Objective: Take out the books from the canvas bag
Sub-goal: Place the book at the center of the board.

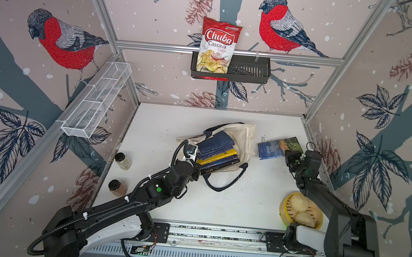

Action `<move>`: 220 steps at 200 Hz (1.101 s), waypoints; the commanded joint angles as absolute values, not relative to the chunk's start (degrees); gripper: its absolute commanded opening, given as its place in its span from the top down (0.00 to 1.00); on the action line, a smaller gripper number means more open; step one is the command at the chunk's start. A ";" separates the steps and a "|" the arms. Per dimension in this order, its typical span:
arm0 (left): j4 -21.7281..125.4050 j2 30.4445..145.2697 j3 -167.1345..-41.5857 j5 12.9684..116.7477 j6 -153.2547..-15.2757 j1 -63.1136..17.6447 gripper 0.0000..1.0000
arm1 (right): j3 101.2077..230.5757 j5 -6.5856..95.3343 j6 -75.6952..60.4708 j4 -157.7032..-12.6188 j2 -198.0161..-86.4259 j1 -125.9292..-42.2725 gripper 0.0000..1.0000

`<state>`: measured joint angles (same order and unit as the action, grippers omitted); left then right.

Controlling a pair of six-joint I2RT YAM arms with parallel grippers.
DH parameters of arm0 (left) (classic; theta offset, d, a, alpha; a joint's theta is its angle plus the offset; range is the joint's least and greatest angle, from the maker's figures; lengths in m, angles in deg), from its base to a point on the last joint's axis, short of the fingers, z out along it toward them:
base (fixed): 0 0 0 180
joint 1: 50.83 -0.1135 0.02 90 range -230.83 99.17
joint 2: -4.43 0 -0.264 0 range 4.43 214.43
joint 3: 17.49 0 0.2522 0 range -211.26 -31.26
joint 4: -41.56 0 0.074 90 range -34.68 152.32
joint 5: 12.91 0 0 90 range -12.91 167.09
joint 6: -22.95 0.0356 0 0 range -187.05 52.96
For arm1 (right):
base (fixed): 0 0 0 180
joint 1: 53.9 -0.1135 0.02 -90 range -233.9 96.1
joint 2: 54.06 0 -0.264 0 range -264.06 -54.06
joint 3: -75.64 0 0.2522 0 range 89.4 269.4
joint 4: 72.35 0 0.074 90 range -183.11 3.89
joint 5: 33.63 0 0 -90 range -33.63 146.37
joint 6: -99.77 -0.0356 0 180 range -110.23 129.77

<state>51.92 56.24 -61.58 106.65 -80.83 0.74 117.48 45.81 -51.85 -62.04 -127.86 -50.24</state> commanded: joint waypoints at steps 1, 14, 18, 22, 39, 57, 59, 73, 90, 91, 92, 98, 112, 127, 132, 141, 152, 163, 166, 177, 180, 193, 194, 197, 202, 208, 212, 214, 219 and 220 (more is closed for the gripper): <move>47.51 55.67 -62.80 105.56 -81.78 1.11 1.00 | 117.19 48.05 -53.03 -53.88 -132.02 -51.11 1.00; 47.76 55.76 -63.15 105.18 -82.42 1.11 1.00 | 116.98 48.29 -53.73 -52.70 -135.94 -51.97 1.00; 47.83 55.80 -63.24 104.66 -82.51 1.12 1.00 | 116.81 47.75 -54.32 -51.84 -136.91 -52.03 1.00; 47.85 55.89 -63.40 104.31 -82.59 1.11 1.00 | 116.39 47.01 -55.02 -50.60 -138.14 -51.90 1.00; 48.33 56.45 -63.92 102.13 -82.98 1.16 1.00 | 115.01 46.26 -57.35 -47.24 -142.18 -51.83 1.00; 48.55 57.14 -64.40 100.43 -82.60 1.19 1.00 | 114.24 47.72 -58.01 -47.34 -143.43 -52.30 1.00; 48.55 57.20 -64.39 100.35 -82.54 1.20 1.00 | 114.13 47.84 -58.08 -47.46 -143.50 -52.31 1.00; 48.41 57.34 -64.48 100.00 -82.09 1.20 1.00 | 113.75 48.90 -58.21 -48.69 -142.90 -52.60 1.00; 48.35 57.64 -64.63 99.38 -81.15 1.20 1.00 | 114.05 51.01 -56.99 -51.57 -141.45 -53.44 0.82; 48.37 57.66 -64.64 99.35 -81.13 1.20 1.00 | 114.07 51.18 -56.92 -51.74 -141.30 -53.50 0.79; 48.46 57.68 -64.69 99.29 -81.12 1.20 1.00 | 114.04 51.36 -56.84 -51.83 -141.14 -53.57 0.78; 48.55 57.99 -64.82 98.83 -80.64 1.20 1.00 | 113.93 52.22 -56.43 -52.66 -140.56 -53.88 0.70; 49.01 58.47 -64.92 98.52 -80.27 1.20 1.00 | 113.54 54.15 -56.10 -54.69 -139.39 -54.46 0.52; 49.39 58.74 -64.94 99.17 -79.58 1.52 1.00 | 112.77 53.71 -56.12 -55.11 -139.29 -54.45 0.44; 49.05 58.62 -64.70 99.62 -78.74 1.61 1.00 | 112.40 53.44 -56.07 -54.74 -139.22 -54.51 0.44; 47.63 57.89 -63.22 101.12 -76.49 2.27 1.00 | 111.62 52.93 -55.91 -54.23 -139.02 -54.44 0.39; 45.58 56.81 -61.36 102.28 -72.28 2.82 1.00 | 111.17 52.85 -55.54 -54.86 -138.22 -54.43 0.32; 43.16 55.44 -59.06 104.28 -67.96 3.67 1.00 | 110.72 52.51 -54.81 -56.09 -136.40 -54.49 0.28; 42.35 55.07 -58.31 104.97 -67.08 3.88 1.00 | 110.61 52.55 -54.62 -56.62 -135.72 -54.59 0.26; 39.38 54.21 -55.65 107.03 -63.35 4.25 1.00 | 110.66 53.35 -53.83 -59.68 -132.82 -55.40 0.20; 38.79 54.11 -55.13 107.32 -62.75 4.35 1.00 | 110.67 53.61 -53.73 -60.58 -131.84 -55.73 0.19; 39.35 54.31 -54.76 107.89 -61.18 4.27 1.00 | 110.67 55.59 -53.16 -64.68 -127.44 -57.31 0.09; 39.47 54.37 -54.74 107.91 -61.12 4.27 1.00 | 110.67 55.72 -53.12 -64.94 -127.05 -57.36 0.08; 39.85 54.50 -54.94 107.96 -60.95 4.32 1.00 | 110.67 56.16 -53.03 -65.99 -126.26 -57.68 0.07; 40.28 54.76 -55.01 107.82 -60.55 4.27 1.00 | 110.67 56.78 -52.86 -67.62 -123.87 -58.25 0.04; 40.62 54.94 -55.08 106.91 -59.61 4.25 1.00 | 110.59 57.63 -52.73 -69.47 -121.83 -58.94 0.02; 40.69 54.96 -54.98 106.24 -59.11 4.27 1.00 | 110.46 58.00 -52.61 -70.64 -120.46 -59.43 0.01; 40.76 55.01 -54.92 106.00 -58.89 4.29 1.00 | 110.42 58.21 -52.56 -71.15 -119.66 -59.72 0.00; 40.79 55.03 -54.76 105.57 -58.49 4.27 1.00 | 110.33 58.84 -52.38 -72.57 -117.73 -60.49 0.00; 40.81 55.04 -54.74 105.52 -58.42 4.27 1.00 | 110.28 59.10 -52.33 -72.88 -117.36 -60.67 0.00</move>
<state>44.10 54.82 -55.16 105.86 -64.30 4.13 110.70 54.72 -54.39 -64.03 -123.40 -58.48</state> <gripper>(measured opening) 0.053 0.993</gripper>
